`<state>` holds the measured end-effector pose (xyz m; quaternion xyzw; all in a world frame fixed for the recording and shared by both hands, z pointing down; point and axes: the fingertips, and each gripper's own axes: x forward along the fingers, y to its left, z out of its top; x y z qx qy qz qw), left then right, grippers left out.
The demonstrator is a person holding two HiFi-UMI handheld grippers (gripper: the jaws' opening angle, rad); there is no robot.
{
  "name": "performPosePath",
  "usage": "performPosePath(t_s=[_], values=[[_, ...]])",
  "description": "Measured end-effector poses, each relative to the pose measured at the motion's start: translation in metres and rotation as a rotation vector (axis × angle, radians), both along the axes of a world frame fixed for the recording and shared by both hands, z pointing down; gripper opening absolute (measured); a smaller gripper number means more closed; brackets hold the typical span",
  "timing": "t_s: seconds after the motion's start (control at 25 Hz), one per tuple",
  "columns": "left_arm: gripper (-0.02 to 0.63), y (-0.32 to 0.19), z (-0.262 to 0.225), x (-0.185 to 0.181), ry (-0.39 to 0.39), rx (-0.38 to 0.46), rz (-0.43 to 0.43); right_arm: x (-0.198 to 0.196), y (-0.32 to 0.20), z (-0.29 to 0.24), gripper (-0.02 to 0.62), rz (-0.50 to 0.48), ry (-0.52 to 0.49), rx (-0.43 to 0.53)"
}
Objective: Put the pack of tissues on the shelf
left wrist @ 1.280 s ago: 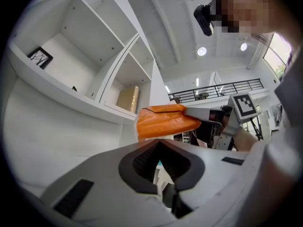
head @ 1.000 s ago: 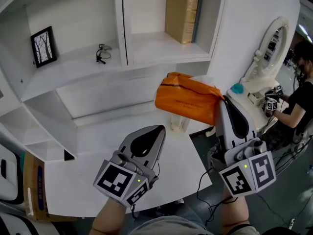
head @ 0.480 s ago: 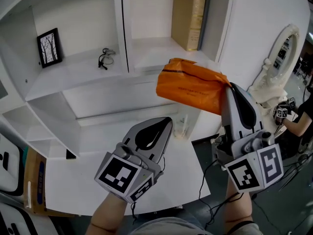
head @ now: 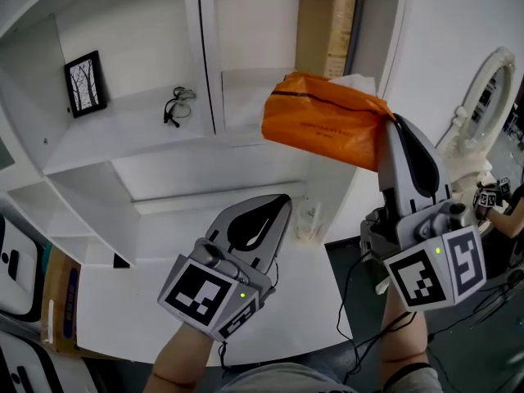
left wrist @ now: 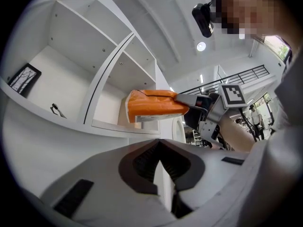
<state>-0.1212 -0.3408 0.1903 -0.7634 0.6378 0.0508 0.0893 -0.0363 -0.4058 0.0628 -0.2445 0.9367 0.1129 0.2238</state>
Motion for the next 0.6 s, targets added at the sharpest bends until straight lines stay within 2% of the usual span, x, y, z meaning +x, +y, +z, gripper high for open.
performPosePath(t_s=[0.36,0.6], values=[[0.04,-0.017,-0.013,-0.027,0.011,0.011,-0.044,-0.032,-0.027,-0.018,0.028,-0.031,0.001,0.006],[0.04,-0.028,-0.007,-0.03,-0.008,0.017,-0.052,-0.039,-0.038,-0.017,0.028,-0.034,-0.021,0.024]])
